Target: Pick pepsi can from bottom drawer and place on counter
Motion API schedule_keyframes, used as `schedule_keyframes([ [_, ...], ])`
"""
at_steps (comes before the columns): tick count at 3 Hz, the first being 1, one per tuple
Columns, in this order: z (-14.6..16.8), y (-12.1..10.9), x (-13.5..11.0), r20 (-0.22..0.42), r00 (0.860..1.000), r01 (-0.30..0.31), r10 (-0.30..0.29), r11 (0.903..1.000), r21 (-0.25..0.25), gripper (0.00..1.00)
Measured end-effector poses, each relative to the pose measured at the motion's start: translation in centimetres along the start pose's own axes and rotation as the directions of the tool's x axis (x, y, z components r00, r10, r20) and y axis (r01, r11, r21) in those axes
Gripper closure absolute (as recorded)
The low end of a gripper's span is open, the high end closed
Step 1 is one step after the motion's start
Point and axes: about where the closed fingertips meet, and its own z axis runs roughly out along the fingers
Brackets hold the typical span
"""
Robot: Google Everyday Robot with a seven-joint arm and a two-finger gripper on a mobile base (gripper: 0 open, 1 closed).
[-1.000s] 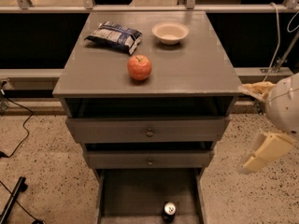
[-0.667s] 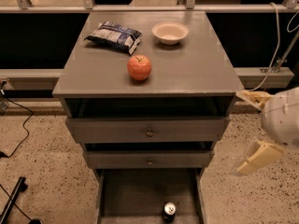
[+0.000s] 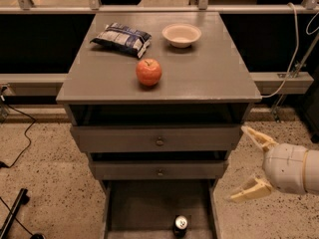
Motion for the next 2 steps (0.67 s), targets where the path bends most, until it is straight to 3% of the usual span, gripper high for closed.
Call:
schedule_keyframes([
  [1,1.59,0.6,1.64,0.071,0.997,0.016,-0.015,0.9997,-0.018,0.0],
  [2,1.62,0.62,1.71,0.069,0.998,0.017,-0.016,0.9997,-0.019,0.0],
])
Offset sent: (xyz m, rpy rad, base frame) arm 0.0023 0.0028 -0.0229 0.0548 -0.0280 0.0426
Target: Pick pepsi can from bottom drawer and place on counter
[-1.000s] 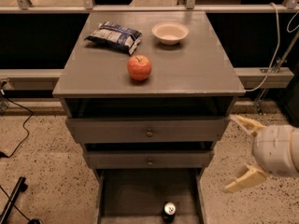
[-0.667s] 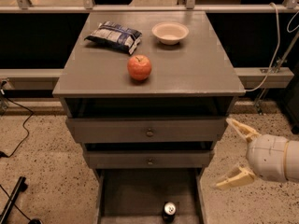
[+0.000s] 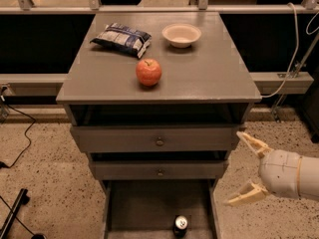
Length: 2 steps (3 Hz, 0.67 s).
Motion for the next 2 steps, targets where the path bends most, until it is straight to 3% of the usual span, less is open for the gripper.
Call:
schedule_keyframes([
  [1,1.1,0.6,2.2,0.011,1.0,-0.017,0.017,0.9998,-0.003,0.0],
  [2,3.3,2.3,6.9,0.049,0.999,-0.019,0.02,0.9995,-0.027,0.0],
])
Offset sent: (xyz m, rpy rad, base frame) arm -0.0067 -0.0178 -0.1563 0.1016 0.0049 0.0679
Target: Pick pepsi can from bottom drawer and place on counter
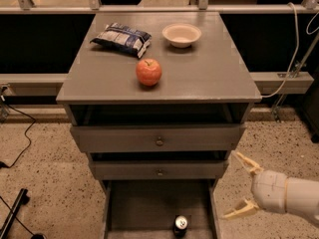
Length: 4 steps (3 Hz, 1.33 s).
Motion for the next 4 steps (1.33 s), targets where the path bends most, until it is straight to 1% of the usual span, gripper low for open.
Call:
schedule_keyframes([
  [1,2.4,1.7,5.1,0.02,1.0,-0.005,0.006,0.9998,-0.02,0.0],
  [2,6.1,4.4,8.5,-0.018,0.999,0.04,-0.042,0.9953,-0.088,0.0],
  [3,9.4,7.5,10.6,-0.004,0.999,0.033,-0.034,0.9895,-0.14,0.0],
  [4,9.7,7.7,10.8,0.0,1.0,0.026,-0.027,0.9893,-0.143,0.0],
])
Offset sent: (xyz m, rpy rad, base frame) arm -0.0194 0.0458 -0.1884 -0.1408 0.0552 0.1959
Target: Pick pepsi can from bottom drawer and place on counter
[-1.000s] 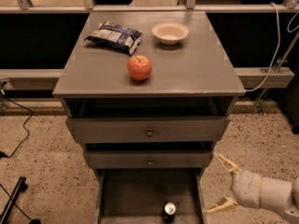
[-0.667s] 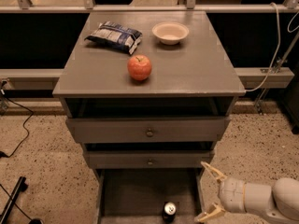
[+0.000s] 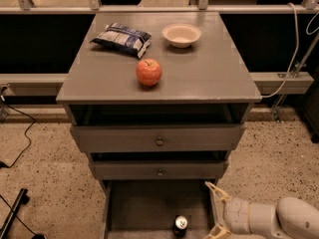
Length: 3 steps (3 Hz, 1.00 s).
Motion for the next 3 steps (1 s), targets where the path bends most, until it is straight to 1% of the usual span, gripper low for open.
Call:
schedule_keyframes([
  [1,1.9,-0.6,1.9,-0.055,0.998,-0.004,0.002,0.9987,-0.051,0.0],
  [2,5.0,-2.5,6.6,-0.084,0.996,-0.026,0.022,0.9987,-0.043,0.0],
  [3,8.8,-1.7,11.5,-0.071,0.995,-0.073,0.071,0.9971,-0.021,0.0],
])
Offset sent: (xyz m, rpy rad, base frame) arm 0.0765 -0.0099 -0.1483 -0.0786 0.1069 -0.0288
